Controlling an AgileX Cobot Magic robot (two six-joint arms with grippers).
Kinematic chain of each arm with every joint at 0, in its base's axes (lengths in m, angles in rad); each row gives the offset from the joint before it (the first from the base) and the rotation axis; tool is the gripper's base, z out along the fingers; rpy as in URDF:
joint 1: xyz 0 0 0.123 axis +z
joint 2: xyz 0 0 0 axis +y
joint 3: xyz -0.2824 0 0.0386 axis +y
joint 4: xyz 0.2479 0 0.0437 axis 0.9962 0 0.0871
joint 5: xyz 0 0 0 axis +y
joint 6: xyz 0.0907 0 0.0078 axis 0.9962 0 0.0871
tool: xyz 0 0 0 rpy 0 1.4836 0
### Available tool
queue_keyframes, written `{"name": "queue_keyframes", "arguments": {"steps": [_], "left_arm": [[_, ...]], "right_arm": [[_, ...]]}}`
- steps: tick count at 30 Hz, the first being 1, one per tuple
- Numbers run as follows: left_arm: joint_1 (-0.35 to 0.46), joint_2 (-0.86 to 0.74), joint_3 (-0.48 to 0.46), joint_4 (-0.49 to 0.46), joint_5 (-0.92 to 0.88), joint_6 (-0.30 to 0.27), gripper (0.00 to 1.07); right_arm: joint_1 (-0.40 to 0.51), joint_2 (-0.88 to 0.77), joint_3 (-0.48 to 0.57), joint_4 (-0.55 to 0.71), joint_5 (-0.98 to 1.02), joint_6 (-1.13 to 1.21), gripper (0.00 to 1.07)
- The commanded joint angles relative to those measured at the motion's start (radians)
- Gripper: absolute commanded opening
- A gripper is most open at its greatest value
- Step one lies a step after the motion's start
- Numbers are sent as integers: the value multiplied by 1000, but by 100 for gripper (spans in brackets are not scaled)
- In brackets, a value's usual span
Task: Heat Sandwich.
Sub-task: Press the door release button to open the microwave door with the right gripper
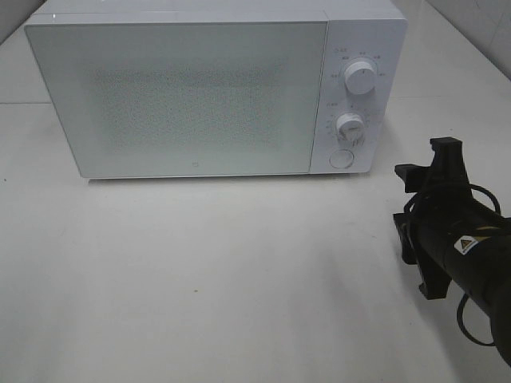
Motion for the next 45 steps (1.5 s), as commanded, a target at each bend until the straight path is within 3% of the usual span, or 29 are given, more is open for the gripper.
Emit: {"name": "queue_keyframes", "arguments": {"steps": [1,3,4,6,8,18,28,35,45], "left_arm": [[2,-29,3,-4,-2,-7,98],[2,-29,3,-4,-2,-7,98],[2,-29,3,-4,-2,-7,98],[2,-29,3,-4,-2,-7,98],[2,-29,3,-4,-2,-7,98],[2,-29,3,-4,-2,-7,98],[2,-29,3,-4,-2,-7,98],[2,-29,3,-4,-2,-7,98],[2,-29,3,-4,-2,-7,98]], "right_arm": [[6,0,-8,-14,-5,33,44],[6,0,-8,-14,-5,33,38],[6,0,-8,-14,-5,33,21],[6,0,-8,-14,-5,32,4],[6,0,-8,-19,-6,31,0],[2,4,-17,-37,-9,28,0],[-1,105,-112,-59,-4,71,0],[-83,167,-197,-166,54,113,0],[-170,234,-322,-219,165,112,0]]}}
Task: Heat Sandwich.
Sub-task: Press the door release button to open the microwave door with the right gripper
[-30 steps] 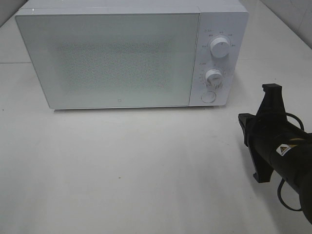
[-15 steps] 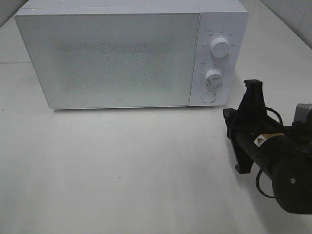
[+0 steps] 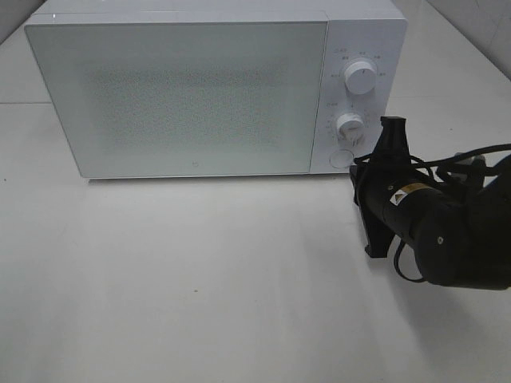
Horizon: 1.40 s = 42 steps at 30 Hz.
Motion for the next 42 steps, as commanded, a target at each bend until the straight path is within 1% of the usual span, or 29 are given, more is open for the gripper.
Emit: {"name": "queue_keyframes", "arguments": {"steps": [1,4,11,15,22,28,36,41,42], "left_arm": [[2,-29,3,-4,-2,-7,98],[2,-29,3,-4,-2,-7,98],[2,-29,3,-4,-2,-7,98],[2,-29,3,-4,-2,-7,98],[2,-29,3,-4,-2,-7,98],[2,-29,3,-4,-2,-7,98],[2,-29,3,-4,-2,-7,98],[2,-29,3,-4,-2,-7,98],[2,-29,3,-4,-2,-7,98]], "right_arm": [[-23,16,-38,-38,29,7,0],[-49,51,-90,-61,52,7,0],[-96,91,-160,-70,96,3,0],[-104,112,-195,-74,137,-3,0],[-104,148,-237,-74,145,2,0],[-106,153,-254,-41,115,-16,0],[-106,170,-287,-40,112,-29,0],[-106,173,-295,-35,20,-32,0],[-106,173,-295,-34,-31,-46,0]]}}
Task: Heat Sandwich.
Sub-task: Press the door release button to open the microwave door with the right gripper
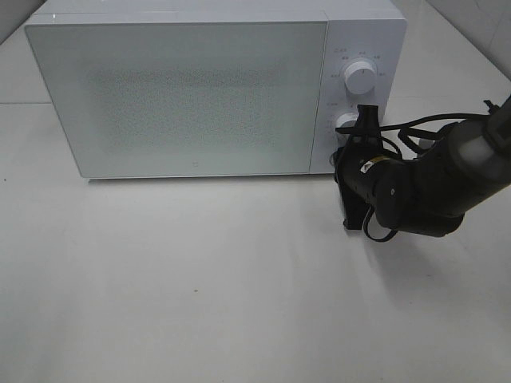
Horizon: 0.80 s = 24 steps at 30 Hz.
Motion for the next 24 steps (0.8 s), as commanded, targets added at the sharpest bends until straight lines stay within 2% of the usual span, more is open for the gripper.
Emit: {"name": "queue_keyframes", "arguments": {"steps": [1,9,12,16,24], "left_arm": [[2,-29,3,-4,-2,-7,98],[2,-29,3,-4,-2,-7,98],[2,-29,3,-4,-2,-7,98],[2,-29,3,-4,-2,-7,98],[2,-29,3,-4,-2,-7,98]], "right_arm": [[-7,-6,-27,-1,-177,-38,0],[-7,-6,-59,21,-212,-50,0],[-7,29,-92,11,-289,-70,0],[-7,66,-129,-1,-286,-38,0],[-7,67,-132,-4,-286,-39,0]]}}
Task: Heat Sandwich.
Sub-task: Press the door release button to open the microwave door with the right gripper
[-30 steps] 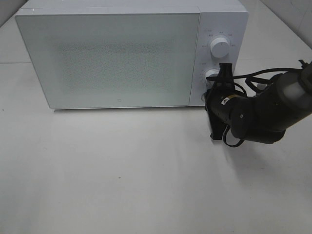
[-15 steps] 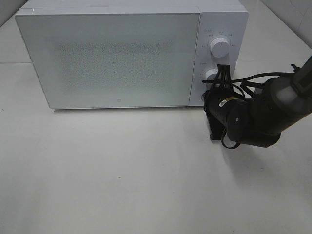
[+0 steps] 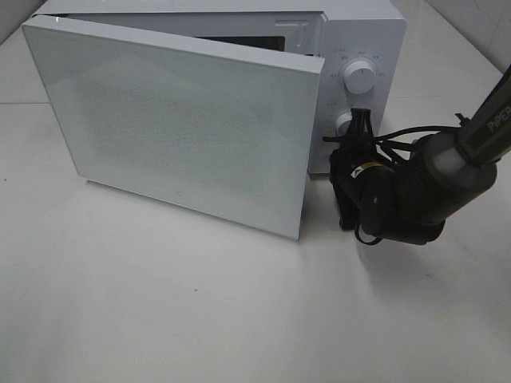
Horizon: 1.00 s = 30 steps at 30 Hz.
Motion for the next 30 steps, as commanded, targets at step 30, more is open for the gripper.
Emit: {"name": "queue_keyframes", "arguments": {"steps": [30], "left_arm": [[2,-29,3,-4,-2,-7,98]], "right_arm": [[-21,-29,-77,-82,-29,-6,1]]}}
